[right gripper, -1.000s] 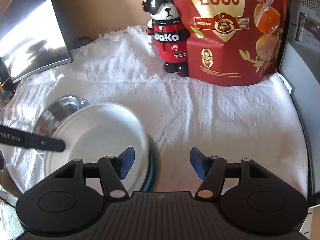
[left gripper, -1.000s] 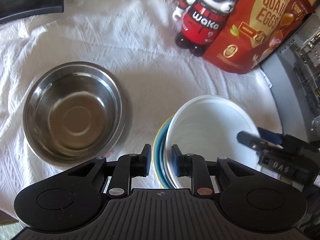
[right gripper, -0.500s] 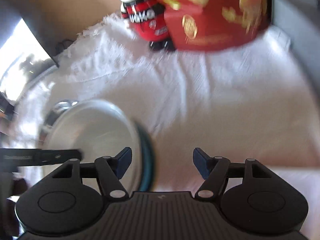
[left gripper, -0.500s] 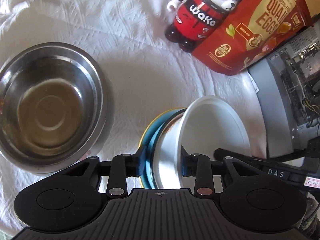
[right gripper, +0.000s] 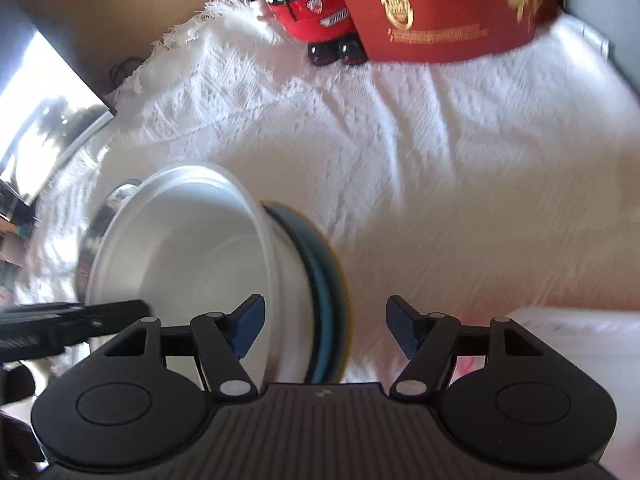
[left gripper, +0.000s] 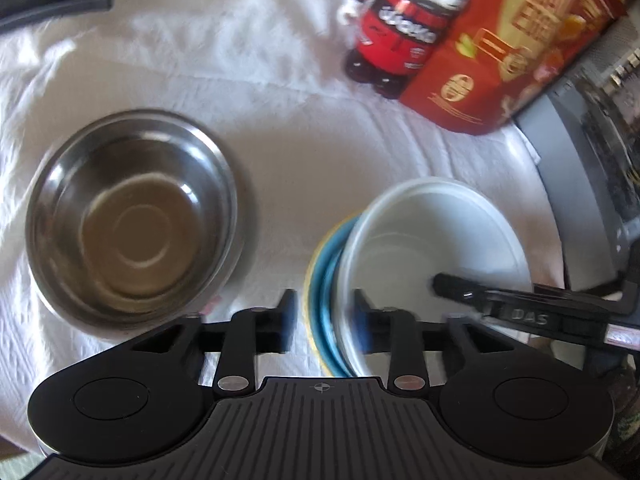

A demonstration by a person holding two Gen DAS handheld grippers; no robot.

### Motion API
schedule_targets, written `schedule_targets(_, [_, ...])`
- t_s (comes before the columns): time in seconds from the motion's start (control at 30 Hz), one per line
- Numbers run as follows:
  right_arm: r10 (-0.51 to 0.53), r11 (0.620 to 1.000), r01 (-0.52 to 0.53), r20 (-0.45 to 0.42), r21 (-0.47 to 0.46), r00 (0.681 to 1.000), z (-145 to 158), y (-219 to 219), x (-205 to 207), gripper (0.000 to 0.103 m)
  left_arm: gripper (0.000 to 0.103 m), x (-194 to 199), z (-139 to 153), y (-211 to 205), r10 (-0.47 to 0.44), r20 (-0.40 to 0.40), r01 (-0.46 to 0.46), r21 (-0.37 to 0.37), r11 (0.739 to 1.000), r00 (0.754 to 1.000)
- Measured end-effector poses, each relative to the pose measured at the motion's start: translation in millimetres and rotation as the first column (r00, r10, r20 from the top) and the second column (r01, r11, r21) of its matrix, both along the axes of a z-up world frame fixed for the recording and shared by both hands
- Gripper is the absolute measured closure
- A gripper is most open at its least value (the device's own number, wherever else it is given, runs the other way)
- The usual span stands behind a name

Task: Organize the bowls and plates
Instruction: 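Grip the rim of the bowl-and-plate stack with both grippers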

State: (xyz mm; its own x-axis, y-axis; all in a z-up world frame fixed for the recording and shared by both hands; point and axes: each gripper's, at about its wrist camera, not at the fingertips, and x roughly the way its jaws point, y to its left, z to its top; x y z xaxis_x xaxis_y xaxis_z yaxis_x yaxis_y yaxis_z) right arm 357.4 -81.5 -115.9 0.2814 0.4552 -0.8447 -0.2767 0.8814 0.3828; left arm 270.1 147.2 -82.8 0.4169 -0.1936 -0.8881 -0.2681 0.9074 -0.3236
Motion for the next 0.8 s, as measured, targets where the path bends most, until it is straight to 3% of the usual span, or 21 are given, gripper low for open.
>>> schedule_targets(0.13, [-0.005,0.998,0.009,0.079,-0.058,0.997,8,-5,4,0.036,0.058,4,-11,13,0.038,-0.03,-0.042,-0.116,0.992,0.999])
schedule_targets(0.2, [-0.009,0.998,0.015,0.089,-0.068,0.996,10,-9,8,0.037,0.058,8,-16,13,0.037,-0.036,-0.042,-0.136,0.99,0.999])
schedule_targets(0.37, [-0.014,0.999,0.017,0.054,-0.051,0.998,5,-10,10,0.037,0.059,16,-30,5,0.006,-0.061,-0.015,-0.143,0.99,0.998])
schedule_targets(0.5, [0.02,0.998,-0.016,-0.053,0.063,0.998,-6,-4,9,0.037,0.058,20,-42,-1,-0.015,-0.069,0.002,-0.18,0.984,0.998])
schedule_targets(0.63, [0.037,0.998,-0.033,-0.073,0.053,0.997,-15,8,6,0.037,0.056,23,-49,-9,-0.041,-0.078,0.028,-0.16,0.987,0.996])
schedule_targets(0.8, [0.03,0.998,-0.024,-0.095,0.059,0.995,-18,10,6,0.037,0.054,24,-53,-6,-0.024,-0.073,0.01,-0.189,0.982,0.997])
